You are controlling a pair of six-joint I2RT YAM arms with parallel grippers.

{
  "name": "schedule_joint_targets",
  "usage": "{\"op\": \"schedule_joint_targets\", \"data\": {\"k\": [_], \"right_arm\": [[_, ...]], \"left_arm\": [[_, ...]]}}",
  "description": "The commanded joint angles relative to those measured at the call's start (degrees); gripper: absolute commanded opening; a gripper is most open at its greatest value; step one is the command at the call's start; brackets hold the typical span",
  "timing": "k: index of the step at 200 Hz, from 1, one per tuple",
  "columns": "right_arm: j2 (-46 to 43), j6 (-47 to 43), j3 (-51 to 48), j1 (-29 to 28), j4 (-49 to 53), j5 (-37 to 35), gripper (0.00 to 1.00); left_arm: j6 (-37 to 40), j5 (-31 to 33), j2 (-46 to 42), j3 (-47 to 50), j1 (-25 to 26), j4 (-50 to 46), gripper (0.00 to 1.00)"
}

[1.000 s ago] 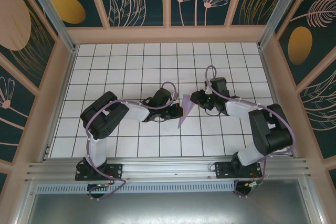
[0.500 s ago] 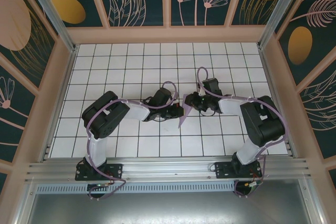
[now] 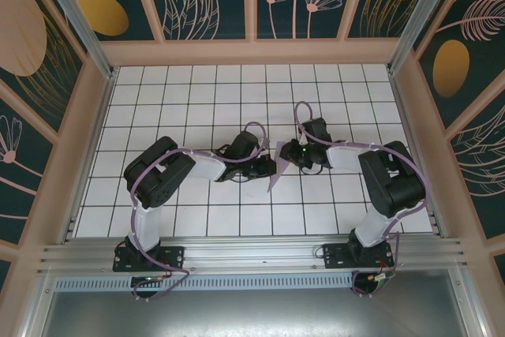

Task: Fold a paper plane with a square sheet of paper (fold left side to right side)
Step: Fold the wing for the fifth time at the center of the table.

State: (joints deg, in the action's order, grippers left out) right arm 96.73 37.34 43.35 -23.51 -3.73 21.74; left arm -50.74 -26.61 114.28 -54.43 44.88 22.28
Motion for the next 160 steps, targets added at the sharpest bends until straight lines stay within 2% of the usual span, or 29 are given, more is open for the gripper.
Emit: {"op": "schedule_joint_targets", "data": {"k": [1, 49, 120, 136, 160], "right_arm": [[1.0, -0.6, 0.5, 0.1, 2.8, -2.7, 0.27], [1.7, 0.1, -1.6, 1.0, 3.3, -3.2, 0.18], [2.2, 0.5, -2.8, 1.5, 2.4, -3.0, 0.15], [2.2, 0.4, -2.8, 1.5, 2.3, -2.8, 0.15], [2.3, 0.4, -2.7, 1.5, 2.2, -2.8, 0.15]], "left_arm": [[0.0, 0.2, 1.9, -0.9, -0.2, -1.9, 0.07], [0.5, 1.5, -0.3, 0.1, -0.2, -1.8, 0.09], [4.6, 7.2, -12.7, 1.9, -0.2, -11.3, 0.30], [4.9, 6.0, -14.8, 2.5, -0.2, -11.6, 0.27], [4.0, -0.9, -14.7, 2.5, 0.3, -8.3, 0.20]]}}
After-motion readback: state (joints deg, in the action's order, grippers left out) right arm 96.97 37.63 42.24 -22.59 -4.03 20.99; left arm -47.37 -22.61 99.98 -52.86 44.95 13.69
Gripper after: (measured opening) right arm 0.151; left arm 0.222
